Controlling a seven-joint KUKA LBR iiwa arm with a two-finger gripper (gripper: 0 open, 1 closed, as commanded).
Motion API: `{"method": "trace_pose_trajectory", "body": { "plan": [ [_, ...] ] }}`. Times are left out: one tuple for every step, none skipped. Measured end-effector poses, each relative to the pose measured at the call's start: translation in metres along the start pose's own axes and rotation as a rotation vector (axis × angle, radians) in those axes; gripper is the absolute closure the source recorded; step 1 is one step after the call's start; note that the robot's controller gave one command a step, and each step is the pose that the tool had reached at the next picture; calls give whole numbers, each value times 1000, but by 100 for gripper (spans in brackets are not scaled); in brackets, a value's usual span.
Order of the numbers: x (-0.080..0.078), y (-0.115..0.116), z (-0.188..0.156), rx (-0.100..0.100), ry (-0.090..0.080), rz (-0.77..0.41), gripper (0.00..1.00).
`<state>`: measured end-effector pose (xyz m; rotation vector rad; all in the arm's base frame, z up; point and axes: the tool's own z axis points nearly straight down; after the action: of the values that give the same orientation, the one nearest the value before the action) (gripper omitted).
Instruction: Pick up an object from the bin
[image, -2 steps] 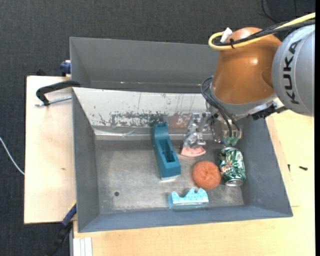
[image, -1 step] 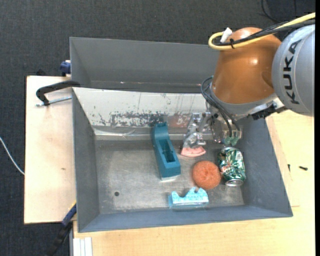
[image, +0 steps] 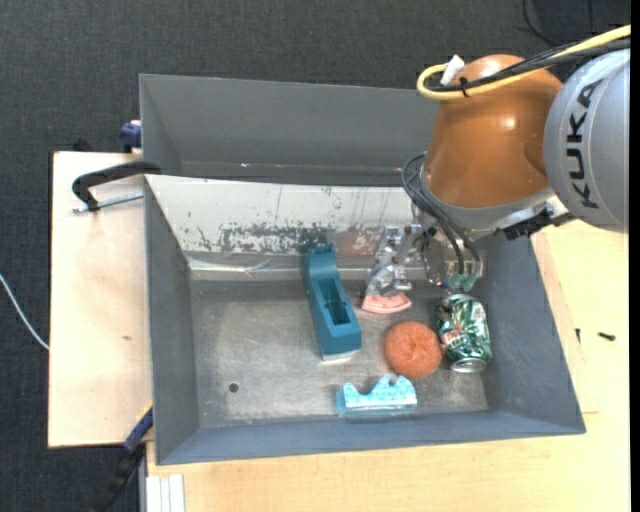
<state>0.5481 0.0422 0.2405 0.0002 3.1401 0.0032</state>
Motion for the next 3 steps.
{"method": "trace_pose_trajectory", "body": {
  "plan": [
    [-7,11,33,0,-3,107,100],
    [-15,0,68,1,1,-621,0],
    [-18,-5,76,1,2,-739,0]
  ]
}}
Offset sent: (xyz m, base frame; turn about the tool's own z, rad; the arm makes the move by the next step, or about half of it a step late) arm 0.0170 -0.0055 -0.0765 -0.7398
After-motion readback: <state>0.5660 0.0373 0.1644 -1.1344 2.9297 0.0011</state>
